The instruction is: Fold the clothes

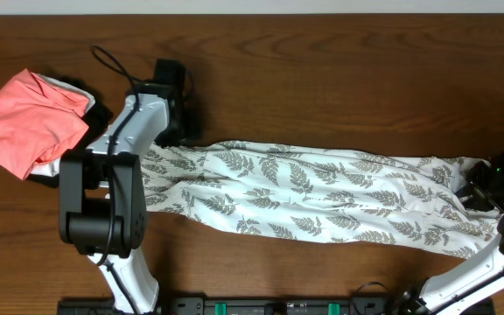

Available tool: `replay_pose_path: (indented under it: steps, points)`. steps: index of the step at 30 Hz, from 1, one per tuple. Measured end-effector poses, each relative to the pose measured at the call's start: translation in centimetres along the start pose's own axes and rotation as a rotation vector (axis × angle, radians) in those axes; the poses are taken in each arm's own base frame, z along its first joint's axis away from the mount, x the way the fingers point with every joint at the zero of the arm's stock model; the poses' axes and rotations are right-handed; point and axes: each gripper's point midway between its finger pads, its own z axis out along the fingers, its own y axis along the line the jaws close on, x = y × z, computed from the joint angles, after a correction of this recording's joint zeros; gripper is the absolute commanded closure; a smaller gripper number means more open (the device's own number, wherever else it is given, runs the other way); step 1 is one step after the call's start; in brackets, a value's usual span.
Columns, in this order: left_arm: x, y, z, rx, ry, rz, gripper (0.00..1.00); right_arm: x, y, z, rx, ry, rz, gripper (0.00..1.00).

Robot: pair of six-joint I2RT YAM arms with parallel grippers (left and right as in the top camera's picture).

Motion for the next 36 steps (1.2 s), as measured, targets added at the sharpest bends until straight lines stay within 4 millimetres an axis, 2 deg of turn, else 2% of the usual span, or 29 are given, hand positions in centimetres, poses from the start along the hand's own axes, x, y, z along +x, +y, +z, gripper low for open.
replay_pose_path:
  steps: [6, 8, 12, 15, 23, 29, 31, 36]
  points:
    - [-0.9, 2.1, -0.1, -0.053, -0.026, -0.031, 0.51, 0.0, 0.0, 0.0, 0.0, 0.0, -0.001, 0.74]
    - [-1.2, 2.6, -0.1, -0.066, -0.039, -0.039, 0.62, 0.0, 0.0, 0.0, 0.0, -0.001, -0.001, 0.74]
    - [-0.9, 3.5, -0.2, -0.116, -0.03, -0.04, 0.71, 0.0, 0.0, 0.0, 0.0, -0.002, -0.001, 0.74]
    - [-0.2, 4.3, -0.4, -0.157, -0.003, -0.044, 0.94, -0.1, 0.0, 0.0, 0.0, -0.005, -0.001, 0.74]
    - [2.1, 5.5, -2.2, -0.217, 0.067, -0.057, 0.94, -0.1, 0.0, 0.0, -0.001, -0.009, -0.002, 0.74]
    - [4.9, 6.5, -3.5, -0.261, 0.172, -0.068, 0.94, -0.1, 0.0, 0.0, -0.002, -0.01, -0.002, 0.74]
    - [4.7, 6.4, -3.4, -0.258, 0.162, -0.074, 0.94, -0.1, 0.0, 0.0, -0.002, -0.01, -0.002, 0.73]
    - [1.0, 4.3, -3.2, -0.151, 0.015, -0.052, 0.94, -0.1, 0.0, 0.0, -0.002, -0.01, -0.002, 0.74]
